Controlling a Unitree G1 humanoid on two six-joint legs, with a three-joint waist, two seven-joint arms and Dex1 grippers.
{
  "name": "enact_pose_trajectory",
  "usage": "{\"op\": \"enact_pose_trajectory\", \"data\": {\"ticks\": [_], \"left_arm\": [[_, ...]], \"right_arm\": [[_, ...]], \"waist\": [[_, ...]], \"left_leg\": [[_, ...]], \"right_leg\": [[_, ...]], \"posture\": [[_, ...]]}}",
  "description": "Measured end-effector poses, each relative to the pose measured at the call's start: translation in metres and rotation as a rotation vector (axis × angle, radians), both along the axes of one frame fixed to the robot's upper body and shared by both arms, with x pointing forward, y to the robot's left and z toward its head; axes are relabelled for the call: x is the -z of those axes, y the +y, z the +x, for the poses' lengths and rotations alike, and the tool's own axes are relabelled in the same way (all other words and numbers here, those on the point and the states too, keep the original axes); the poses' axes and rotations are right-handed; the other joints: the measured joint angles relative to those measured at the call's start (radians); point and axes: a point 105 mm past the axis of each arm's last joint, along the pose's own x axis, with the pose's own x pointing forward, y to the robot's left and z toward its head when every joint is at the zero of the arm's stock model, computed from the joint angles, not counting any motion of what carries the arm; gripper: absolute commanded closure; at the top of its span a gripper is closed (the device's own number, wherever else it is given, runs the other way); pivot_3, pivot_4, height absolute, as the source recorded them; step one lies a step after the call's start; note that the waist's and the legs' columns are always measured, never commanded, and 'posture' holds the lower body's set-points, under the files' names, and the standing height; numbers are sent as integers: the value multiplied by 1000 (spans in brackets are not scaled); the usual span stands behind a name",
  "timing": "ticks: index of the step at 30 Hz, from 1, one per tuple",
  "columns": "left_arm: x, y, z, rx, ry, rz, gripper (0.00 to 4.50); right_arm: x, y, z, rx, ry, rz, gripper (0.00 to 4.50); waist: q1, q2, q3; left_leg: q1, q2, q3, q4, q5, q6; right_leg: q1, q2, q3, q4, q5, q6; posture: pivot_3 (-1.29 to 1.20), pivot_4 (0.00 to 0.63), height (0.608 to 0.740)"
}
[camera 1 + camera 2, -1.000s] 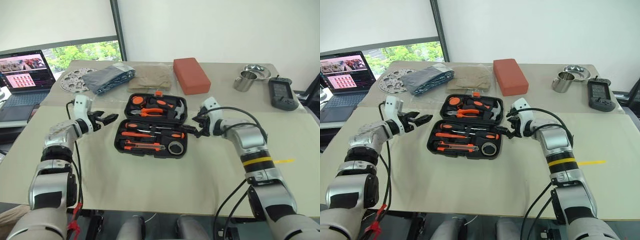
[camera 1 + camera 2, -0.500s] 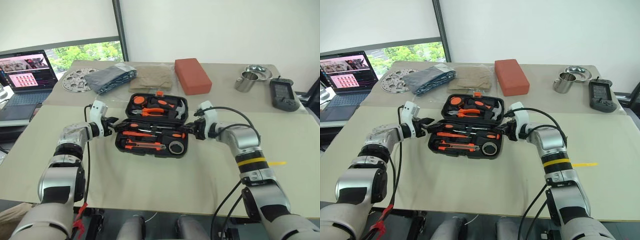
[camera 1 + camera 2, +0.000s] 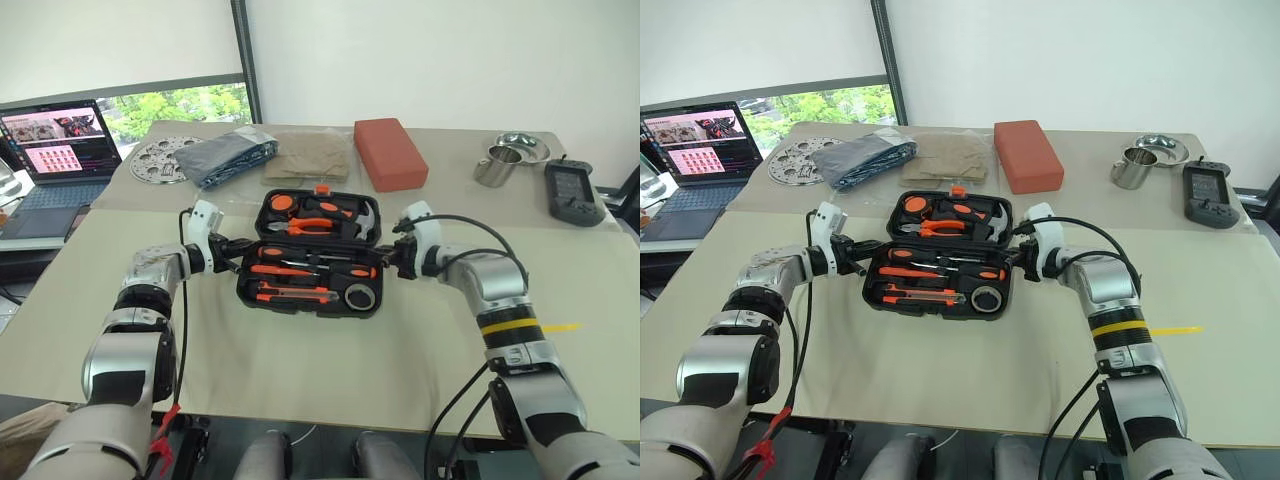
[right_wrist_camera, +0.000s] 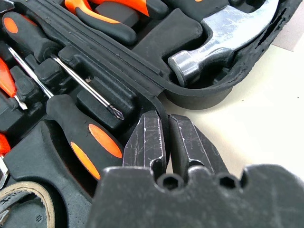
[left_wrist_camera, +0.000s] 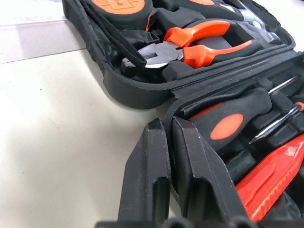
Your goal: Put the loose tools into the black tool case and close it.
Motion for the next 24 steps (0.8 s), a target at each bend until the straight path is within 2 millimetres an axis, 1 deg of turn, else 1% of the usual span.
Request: {"op": "enact_pose_trajectory", "data": {"ticks": [5, 9, 12, 16, 19, 24], "left_arm": [[3, -16, -4, 42, -10, -19, 4475], [7, -32, -11, 83, -7, -50, 4475], [9, -42, -20, 111, 3, -77, 4475], [10, -49, -38, 148, 13, -83, 4475], [10, -54, -48, 163, 27, -73, 4475], [11, -58, -54, 151, 36, -64, 4475]], "right_arm": [[1, -14, -11, 15, 2, -23, 4500], [3, -27, -24, 26, 13, -35, 4500], [4, -37, -35, 38, 23, -47, 4500], [5, -50, -52, 48, 47, -58, 4500], [6, -54, -61, 50, 61, -64, 4500], [7, -56, -67, 59, 74, -62, 4500]], "waist": [[19, 3, -2], [28, 4, -3], [35, 5, -3], [36, 5, -3], [35, 5, -3], [30, 5, -3]], "left_leg": [[0, -2, 0, 0, 0, 0], [0, -5, -1, 0, 0, 0], [-1, -5, -2, 0, 0, 0], [-1, -7, -5, 0, 0, 0], [0, -8, -5, 0, 0, 0], [1, -10, -5, 0, 0, 0]], "right_leg": [[2, -2, 0, -1, 0, 0], [5, -3, -1, -3, -1, 1], [8, -4, -1, -9, -1, 1], [9, -6, 0, -10, -1, 2], [9, -7, 0, -11, -1, 2], [10, -9, 0, -15, -2, 3]], "posture": [[0, 150, 740], [0, 150, 740], [0, 150, 740], [0, 150, 740], [0, 150, 740], [0, 150, 740]]}}
